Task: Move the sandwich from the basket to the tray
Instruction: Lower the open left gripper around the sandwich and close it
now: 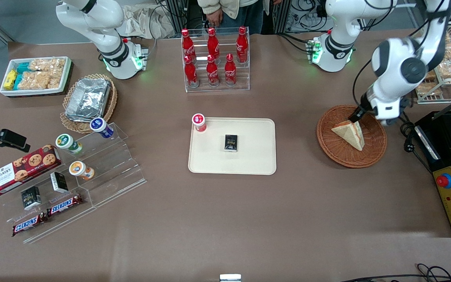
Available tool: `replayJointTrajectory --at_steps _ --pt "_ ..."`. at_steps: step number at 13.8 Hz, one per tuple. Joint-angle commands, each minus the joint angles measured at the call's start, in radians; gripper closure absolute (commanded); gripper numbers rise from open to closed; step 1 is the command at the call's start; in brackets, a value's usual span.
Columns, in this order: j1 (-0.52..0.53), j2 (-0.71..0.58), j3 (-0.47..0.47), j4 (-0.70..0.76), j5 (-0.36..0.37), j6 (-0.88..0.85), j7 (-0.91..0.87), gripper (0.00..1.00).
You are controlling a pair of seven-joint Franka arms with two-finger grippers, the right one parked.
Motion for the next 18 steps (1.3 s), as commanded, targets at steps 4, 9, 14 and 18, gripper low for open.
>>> replayJointTrajectory --at_steps 4,9,14,18 --pt "-0.014 -0.079 -0.018 0.392 -0.055 -0.396 0.006 0.00" --pt "-0.016 -0.022 -0.033 0.485 -0.060 -0.431 0.003 0.00" --pt "-0.014 0.039 -0.043 0.352 -0.059 -0.231 0.003 0.00" --pt "0.000 0.112 -0.037 0.203 -0.056 -0.010 0.006 0.00"
